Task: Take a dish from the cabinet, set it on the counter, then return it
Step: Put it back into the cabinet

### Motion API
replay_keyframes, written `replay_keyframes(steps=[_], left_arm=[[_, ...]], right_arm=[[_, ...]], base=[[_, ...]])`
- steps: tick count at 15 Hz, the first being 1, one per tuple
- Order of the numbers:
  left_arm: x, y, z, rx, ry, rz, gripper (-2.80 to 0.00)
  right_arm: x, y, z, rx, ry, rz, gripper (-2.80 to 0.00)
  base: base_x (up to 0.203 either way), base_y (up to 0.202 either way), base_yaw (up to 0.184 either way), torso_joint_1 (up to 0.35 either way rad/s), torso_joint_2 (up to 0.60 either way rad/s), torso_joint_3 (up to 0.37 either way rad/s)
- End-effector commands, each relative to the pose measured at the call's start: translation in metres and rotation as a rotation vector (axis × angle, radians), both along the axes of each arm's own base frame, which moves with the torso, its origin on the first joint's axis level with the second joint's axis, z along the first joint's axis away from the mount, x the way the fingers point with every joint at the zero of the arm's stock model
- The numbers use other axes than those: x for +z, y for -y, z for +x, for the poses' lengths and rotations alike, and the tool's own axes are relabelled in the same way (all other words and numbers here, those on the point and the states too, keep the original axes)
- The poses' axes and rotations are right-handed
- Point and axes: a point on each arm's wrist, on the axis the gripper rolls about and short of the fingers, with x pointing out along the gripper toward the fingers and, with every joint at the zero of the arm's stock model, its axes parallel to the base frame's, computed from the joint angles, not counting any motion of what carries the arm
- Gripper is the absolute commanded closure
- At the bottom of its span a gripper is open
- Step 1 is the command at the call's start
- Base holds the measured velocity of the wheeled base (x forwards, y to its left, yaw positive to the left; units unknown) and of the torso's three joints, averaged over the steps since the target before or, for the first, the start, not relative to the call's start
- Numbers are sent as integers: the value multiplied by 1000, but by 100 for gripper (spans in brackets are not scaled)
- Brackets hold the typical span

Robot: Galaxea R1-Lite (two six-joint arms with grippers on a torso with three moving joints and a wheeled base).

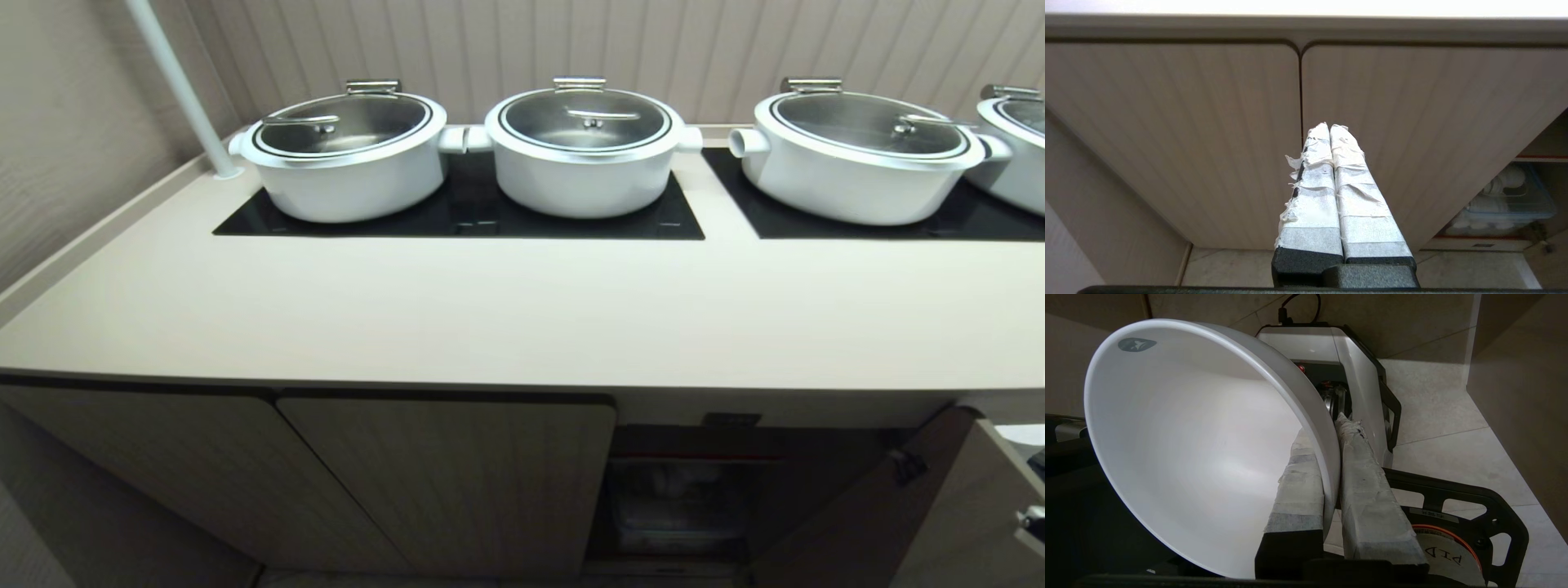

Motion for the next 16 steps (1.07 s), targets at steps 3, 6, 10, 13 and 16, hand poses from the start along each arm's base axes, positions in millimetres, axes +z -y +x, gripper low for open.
replay_keyframes(steps=[3, 6, 10, 13, 16], left_arm=[[0, 0, 0, 0, 2, 0, 0], [0, 0, 0, 1, 1, 0, 0], [0, 0, 0, 0, 1, 0, 0], [0, 0, 0, 0, 1, 0, 0], [0, 0, 0, 0, 0, 0, 0]], right_arm=[[-1, 0, -1, -1, -9, 1, 0], [-2, 0, -1, -1, -16, -1, 0], [-4, 0, -1, -1, -20, -2, 0], [-4, 0, -1, -1, -22, -2, 0], [-4, 0, -1, -1, -20, -2, 0]], base=[[0, 0, 0, -160, 371, 200], [0, 0, 0, -198, 442, 245], [0, 0, 0, -240, 540, 304], [0, 0, 0, -232, 531, 309], [0, 0, 0, -214, 521, 296]])
